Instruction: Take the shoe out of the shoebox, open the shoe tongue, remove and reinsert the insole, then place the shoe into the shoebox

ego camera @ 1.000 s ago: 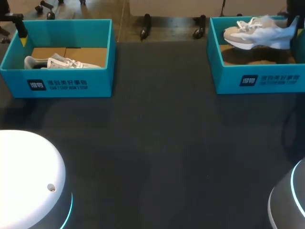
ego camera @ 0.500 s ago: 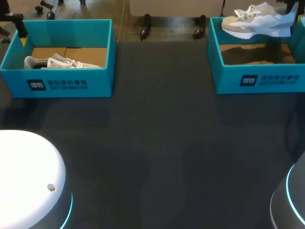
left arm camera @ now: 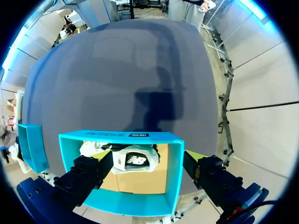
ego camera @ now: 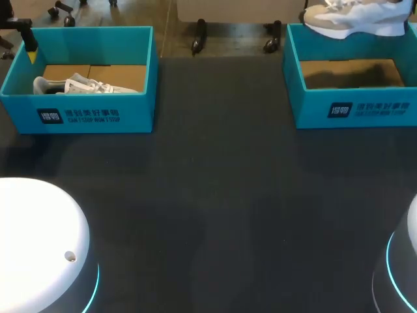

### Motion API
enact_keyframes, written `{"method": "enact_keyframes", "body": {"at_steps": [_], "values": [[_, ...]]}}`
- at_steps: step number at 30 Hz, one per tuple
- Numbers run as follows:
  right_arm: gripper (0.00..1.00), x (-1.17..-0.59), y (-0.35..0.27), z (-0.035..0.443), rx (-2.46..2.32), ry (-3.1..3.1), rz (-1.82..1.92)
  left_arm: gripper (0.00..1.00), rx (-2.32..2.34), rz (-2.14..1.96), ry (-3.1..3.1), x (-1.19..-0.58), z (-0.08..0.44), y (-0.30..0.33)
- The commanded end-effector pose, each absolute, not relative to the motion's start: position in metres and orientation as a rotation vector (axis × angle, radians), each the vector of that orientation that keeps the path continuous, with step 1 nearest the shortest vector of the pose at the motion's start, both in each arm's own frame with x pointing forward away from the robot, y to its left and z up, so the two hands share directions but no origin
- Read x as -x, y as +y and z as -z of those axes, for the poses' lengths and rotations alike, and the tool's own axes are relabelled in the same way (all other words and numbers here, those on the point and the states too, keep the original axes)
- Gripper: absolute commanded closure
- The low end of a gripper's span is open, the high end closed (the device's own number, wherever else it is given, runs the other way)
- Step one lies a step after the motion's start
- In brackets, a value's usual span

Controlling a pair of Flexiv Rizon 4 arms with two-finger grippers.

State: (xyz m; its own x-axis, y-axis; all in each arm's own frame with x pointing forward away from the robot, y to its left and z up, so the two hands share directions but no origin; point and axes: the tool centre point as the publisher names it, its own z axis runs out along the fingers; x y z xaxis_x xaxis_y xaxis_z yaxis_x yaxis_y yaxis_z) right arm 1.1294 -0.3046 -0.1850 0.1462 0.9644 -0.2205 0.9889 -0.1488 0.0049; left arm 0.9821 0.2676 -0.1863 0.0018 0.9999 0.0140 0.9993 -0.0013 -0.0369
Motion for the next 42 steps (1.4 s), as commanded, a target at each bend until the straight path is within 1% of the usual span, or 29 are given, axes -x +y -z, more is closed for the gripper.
{"method": "enact_keyframes", "body": {"at_steps": [1,8,26,27,32,42], "values": [[1.0,-1.055,-0.285,0.165,-2.09,1.837,0.008,0.0,2.197,-0.022,-2.191,-0.982,0.186,0.268],[1.0,-1.011,-0.256,0.152,-2.089,1.811,0.035,0.0,2.197,-0.022,-2.191,-0.982,0.186,0.268],[1.0,-1.011,-0.256,0.152,-2.089,1.811,0.035,0.0,2.197,-0.022,-2.191,-0.982,0.186,0.268],[1.0,-1.008,-0.25,0.151,-2.074,1.811,0.032,0.0,2.197,-0.022,-2.191,-0.982,0.186,0.268],[1.0,-0.98,-0.225,0.157,-2.067,1.812,0.055,0.0,2.197,-0.022,-2.191,-0.982,0.186,0.268],[1.0,-0.9,-0.193,0.169,-2.081,1.758,0.061,0.0,2.197,-0.022,-2.191,-0.982,0.186,0.268]]}}
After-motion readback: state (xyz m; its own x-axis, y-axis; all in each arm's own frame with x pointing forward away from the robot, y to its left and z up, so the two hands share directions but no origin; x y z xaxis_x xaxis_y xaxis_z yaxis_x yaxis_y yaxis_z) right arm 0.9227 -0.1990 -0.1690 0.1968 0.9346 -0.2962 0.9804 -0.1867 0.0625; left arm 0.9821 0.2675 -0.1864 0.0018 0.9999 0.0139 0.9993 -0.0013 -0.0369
